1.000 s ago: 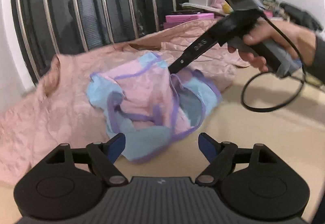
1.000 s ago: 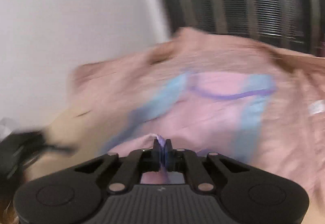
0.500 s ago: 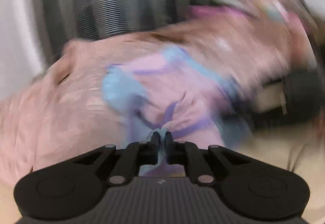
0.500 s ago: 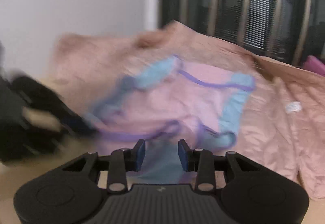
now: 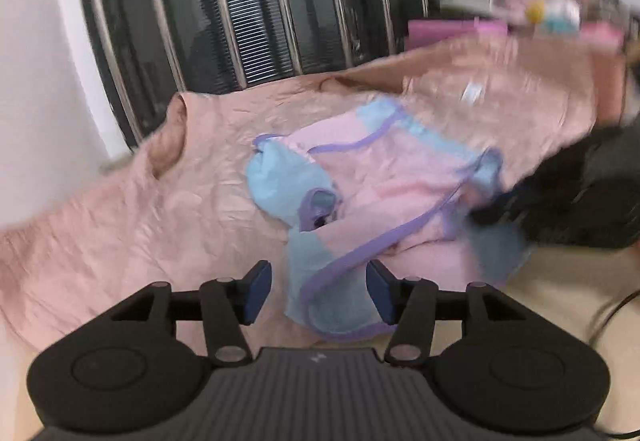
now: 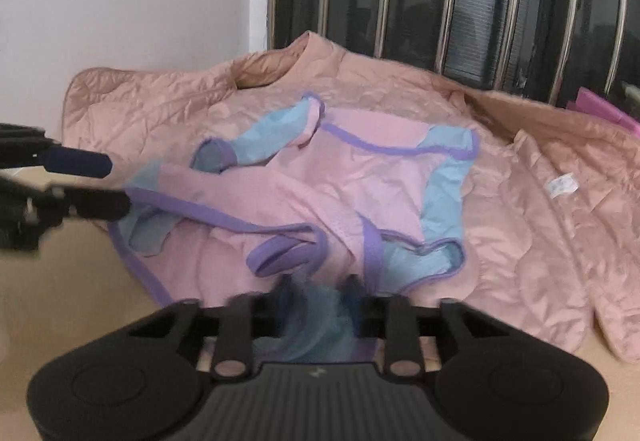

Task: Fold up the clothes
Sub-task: 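Grasp the garment's purple-trimmed edge with both grippers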

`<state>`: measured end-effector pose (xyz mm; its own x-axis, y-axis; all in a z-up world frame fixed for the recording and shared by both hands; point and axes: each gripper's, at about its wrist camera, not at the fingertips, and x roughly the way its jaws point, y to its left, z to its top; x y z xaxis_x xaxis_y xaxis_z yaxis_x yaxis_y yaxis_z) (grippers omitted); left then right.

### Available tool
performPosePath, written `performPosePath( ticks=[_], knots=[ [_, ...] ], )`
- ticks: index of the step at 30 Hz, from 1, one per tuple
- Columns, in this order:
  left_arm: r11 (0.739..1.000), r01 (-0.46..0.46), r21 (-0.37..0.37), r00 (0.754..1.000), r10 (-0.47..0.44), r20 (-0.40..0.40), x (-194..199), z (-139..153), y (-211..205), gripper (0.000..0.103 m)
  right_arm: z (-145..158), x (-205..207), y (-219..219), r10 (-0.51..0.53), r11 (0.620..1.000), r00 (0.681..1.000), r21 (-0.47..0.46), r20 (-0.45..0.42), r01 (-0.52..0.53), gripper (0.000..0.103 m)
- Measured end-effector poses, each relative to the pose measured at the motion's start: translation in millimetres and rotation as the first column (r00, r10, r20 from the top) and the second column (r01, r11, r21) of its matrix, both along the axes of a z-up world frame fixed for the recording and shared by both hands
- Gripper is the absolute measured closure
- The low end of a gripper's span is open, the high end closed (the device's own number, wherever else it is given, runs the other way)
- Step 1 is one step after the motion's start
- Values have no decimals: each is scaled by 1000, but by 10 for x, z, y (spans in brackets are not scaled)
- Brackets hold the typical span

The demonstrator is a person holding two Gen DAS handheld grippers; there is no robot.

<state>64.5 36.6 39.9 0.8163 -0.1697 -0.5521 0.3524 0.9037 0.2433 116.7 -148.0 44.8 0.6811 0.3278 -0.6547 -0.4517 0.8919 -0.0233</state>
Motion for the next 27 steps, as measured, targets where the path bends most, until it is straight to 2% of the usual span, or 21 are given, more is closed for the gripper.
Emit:
performPosePath(
  ticks=[3, 6, 10, 12, 13, 14, 16, 21, 24, 26, 27],
  knots=[
    [992, 15, 123, 999, -19, 32, 51, -64, -131, 50, 90, -105, -18, -13, 1000, 998, -8, 56, 13, 99],
    [967, 38, 253, 999, -45, 21, 92, -186, -240, 52, 268, -303, -80, -6, 1000, 992, -21, 126, 9, 99],
    [945, 109, 310, 992, -123, 26, -4, -226, -309, 52, 463, -468, -157, -8, 1000, 984, -4, 176, 9, 99],
    [937, 102, 335, 990, -130, 61, -44, -220, -338, 52, 513, -492, -179, -10, 1000, 982, 3, 190, 9, 99],
    [932, 91, 350, 989, -126, 79, -52, -220, -361, 55, 532, -502, -183, -8, 1000, 981, 6, 194, 7, 99],
    [928, 88, 363, 987, -130, 93, -60, -219, -383, 67, 543, -511, -184, -5, 1000, 981, 11, 196, 3, 99],
    [918, 82, 389, 983, -139, 121, -78, -218, -426, 83, 562, -543, -193, -1, 1000, 980, 25, 201, -4, 99],
    [944, 59, 325, 966, -136, 219, -184, -73, -436, 82, 511, -597, -235, -8, 1000, 981, 26, 192, 3, 99],
    [947, 90, 307, 972, -151, 180, -131, -74, -481, 85, 439, -586, -258, -20, 1000, 983, 14, 180, 18, 99],
    [949, 87, 302, 975, -143, 169, -104, -94, -480, 96, 374, -579, -264, -29, 1000, 984, 0, 174, 30, 99],
    [957, 71, 280, 978, -123, 170, -118, -87, -448, 97, 336, -579, -272, -39, 999, 985, -10, 170, 41, 99]
  ],
)
